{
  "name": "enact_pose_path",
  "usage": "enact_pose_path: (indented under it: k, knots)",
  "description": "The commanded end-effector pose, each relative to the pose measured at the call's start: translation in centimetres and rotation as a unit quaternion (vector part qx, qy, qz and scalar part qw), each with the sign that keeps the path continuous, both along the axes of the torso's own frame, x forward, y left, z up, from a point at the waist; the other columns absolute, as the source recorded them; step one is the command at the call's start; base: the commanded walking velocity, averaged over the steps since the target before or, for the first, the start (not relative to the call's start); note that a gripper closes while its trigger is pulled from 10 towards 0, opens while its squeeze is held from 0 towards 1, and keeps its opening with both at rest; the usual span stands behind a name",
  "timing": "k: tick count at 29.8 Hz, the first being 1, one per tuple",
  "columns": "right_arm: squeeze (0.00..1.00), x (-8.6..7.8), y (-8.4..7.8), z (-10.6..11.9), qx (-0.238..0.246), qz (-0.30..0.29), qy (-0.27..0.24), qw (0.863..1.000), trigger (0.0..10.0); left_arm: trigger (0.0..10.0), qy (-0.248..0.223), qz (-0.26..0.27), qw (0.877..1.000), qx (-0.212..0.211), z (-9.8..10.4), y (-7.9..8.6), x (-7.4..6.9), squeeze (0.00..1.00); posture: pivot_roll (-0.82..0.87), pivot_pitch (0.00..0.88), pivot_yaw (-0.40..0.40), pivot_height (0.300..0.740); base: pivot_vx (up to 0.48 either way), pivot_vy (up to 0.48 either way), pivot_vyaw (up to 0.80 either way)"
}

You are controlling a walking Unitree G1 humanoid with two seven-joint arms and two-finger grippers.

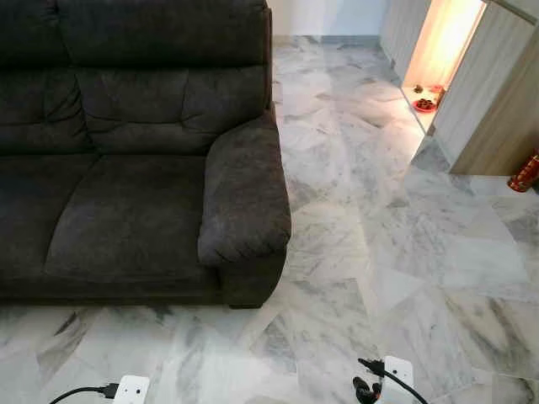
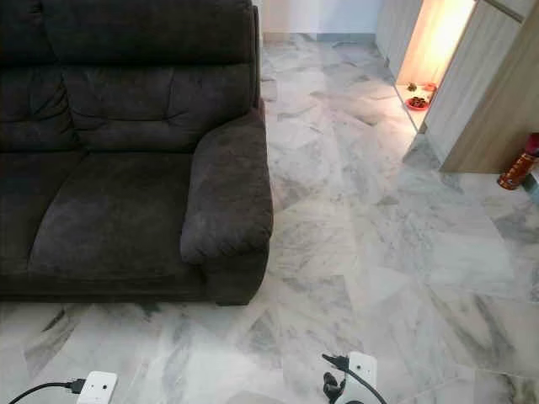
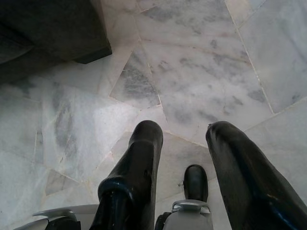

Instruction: Move the pillow to the sofa from floor

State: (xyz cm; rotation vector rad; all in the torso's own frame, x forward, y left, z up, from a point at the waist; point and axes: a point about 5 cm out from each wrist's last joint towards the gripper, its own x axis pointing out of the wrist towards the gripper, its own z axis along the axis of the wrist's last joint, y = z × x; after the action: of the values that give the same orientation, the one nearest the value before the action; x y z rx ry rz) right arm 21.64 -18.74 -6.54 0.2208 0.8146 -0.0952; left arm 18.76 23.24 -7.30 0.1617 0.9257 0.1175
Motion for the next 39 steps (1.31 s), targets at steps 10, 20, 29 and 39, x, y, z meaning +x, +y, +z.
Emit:
enact_pose_path:
  k: [10, 20, 29, 39]
  knots:
    - [0.0, -0.3, 0.0, -0.2, 0.0, -0.002, 0.004, 1.0, 10.0, 10.0, 0.011, 0.002, 1.0, 0.002, -0.3, 0.1, -0.6, 0.0, 0.1, 0.12, 0.046, 0.74, 0.0, 0.0, 0.0]
    - [0.0, -2.0, 1.0, -1.2, 0.012, 0.012, 0.024, 1.0, 10.0, 10.0, 0.027, -0.019, 0.999, -0.006, -0.9, -0.9, -1.5, 0.0, 0.11, 0.11, 0.063, 0.74, 0.0, 0.0, 0.0]
    - [0.0, -2.0, 1.0, -1.2, 0.014, 0.011, 0.022, 1.0, 10.0, 10.0, 0.023, -0.02, 1.0, -0.005, -0.8, -0.8, -1.3, 0.0, 0.11, 0.13, 0.059, 0.74, 0.0, 0.0, 0.0]
    - [0.0, -1.6, 1.1, -1.0, 0.017, 0.0, 0.015, 1.0, 10.0, 10.0, 0.023, -0.013, 1.0, -0.005, -0.7, -0.6, -1.2, 0.0, 0.08, 0.158, 0.071, 0.74, 0.0, 0.0, 0.0]
